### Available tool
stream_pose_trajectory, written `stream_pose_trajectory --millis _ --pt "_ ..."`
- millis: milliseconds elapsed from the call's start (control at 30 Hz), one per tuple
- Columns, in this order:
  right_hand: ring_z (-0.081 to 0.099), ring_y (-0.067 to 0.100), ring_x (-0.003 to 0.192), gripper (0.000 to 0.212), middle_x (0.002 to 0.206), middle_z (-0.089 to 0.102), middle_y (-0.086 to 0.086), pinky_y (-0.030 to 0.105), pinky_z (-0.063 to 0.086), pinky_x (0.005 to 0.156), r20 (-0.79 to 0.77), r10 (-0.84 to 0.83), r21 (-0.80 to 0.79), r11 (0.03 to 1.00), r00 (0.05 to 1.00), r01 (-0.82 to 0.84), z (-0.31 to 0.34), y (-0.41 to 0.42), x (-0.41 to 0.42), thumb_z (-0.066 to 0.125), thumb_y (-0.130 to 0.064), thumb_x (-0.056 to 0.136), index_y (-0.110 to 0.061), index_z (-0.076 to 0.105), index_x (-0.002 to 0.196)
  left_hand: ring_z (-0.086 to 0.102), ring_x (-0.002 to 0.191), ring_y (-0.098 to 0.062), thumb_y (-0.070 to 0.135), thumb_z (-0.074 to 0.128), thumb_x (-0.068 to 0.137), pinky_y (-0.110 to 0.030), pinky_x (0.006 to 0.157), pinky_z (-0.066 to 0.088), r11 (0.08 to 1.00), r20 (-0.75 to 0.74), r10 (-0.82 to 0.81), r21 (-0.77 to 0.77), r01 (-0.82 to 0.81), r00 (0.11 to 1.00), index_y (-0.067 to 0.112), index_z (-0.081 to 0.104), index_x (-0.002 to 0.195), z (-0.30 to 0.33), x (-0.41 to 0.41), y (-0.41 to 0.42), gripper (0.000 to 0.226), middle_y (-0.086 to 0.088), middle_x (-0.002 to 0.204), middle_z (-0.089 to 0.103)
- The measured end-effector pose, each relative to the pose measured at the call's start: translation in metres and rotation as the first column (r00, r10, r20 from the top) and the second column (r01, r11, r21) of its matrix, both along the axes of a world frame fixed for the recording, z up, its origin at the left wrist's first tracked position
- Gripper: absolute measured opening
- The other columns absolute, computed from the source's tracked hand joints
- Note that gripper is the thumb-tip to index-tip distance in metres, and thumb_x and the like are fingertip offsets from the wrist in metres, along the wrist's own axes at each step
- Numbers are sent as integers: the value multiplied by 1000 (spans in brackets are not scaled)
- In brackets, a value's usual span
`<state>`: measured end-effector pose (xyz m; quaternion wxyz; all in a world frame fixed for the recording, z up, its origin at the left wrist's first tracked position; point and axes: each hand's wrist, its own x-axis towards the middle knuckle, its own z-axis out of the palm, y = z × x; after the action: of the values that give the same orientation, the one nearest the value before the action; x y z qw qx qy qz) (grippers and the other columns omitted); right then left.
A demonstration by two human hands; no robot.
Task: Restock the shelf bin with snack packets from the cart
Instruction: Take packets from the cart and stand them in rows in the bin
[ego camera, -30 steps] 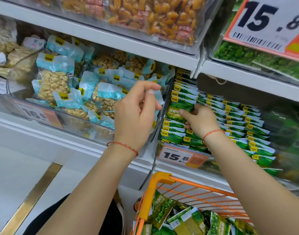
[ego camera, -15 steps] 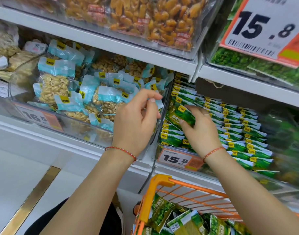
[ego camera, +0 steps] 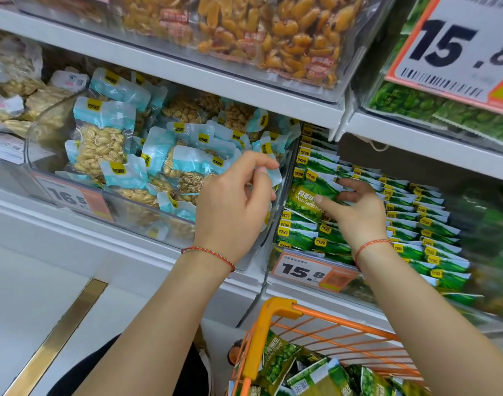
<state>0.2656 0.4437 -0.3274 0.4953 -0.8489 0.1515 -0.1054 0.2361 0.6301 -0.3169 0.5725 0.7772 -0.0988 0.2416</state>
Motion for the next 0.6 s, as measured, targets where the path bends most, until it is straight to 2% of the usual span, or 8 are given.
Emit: stream_pose_trajectory --millis 67,133,267,367,433,600 --pt "58 9 73 53 81 56 -6 15 41 58 51 -10 -1 1000 999 10 2 1 1 78 -22 76 -16 52 121 54 47 -11 18 43 94 -34 48 47 1000 -4 0 3 0 1000 25 63 96 0 0 0 21 7 61 63" --pt "56 3 67 52 76 56 -6 14 41 59 78 18 -18 1000 997 -17 2 1 3 79 -18 76 -16 52 120 53 46 -9 18 43 94 -28 48 43 1000 -9 2 10 -2 1000 25 64 96 0 0 0 22 8 61 63" --pt "55 2 65 53 72 56 -7 21 41 62 51 58 -138 989 997 -50 -1 4 5 77 -19 77 -15 51 123 52 45 -5 19 43 93 -23 50 39 999 -15 9 38 -8 1000 24 65 97 -1 0 -1 23 9 61 64" --pt "56 5 64 58 71 56 -7 21 40 60 45 60 -178 983 997 -51 -3 6 7 77 -21 77 -15 48 126 50 45 -2 19 43 93 -22 50 36 998 -18 8 69 -7 1000 24 65 98 -1 -1 -3 23 10 62 64" --pt "56 9 67 60 71 56 -7 22 40 64 47 60 -199 979 997 -50 -3 5 5 77 -25 77 -15 46 128 48 44 -1 20 43 93 -22 50 34 996 -19 8 85 -6 1000 24 65 98 -2 -1 -4 23 10 62 64" --pt "50 2 68 64 76 55 -11 25 37 70 28 35 -205 978 999 -28 3 -6 -7 74 -35 79 -17 42 132 53 46 -7 20 43 93 -25 47 40 992 -4 14 127 -13 1000 28 63 95 -2 -3 -1 22 12 63 64"
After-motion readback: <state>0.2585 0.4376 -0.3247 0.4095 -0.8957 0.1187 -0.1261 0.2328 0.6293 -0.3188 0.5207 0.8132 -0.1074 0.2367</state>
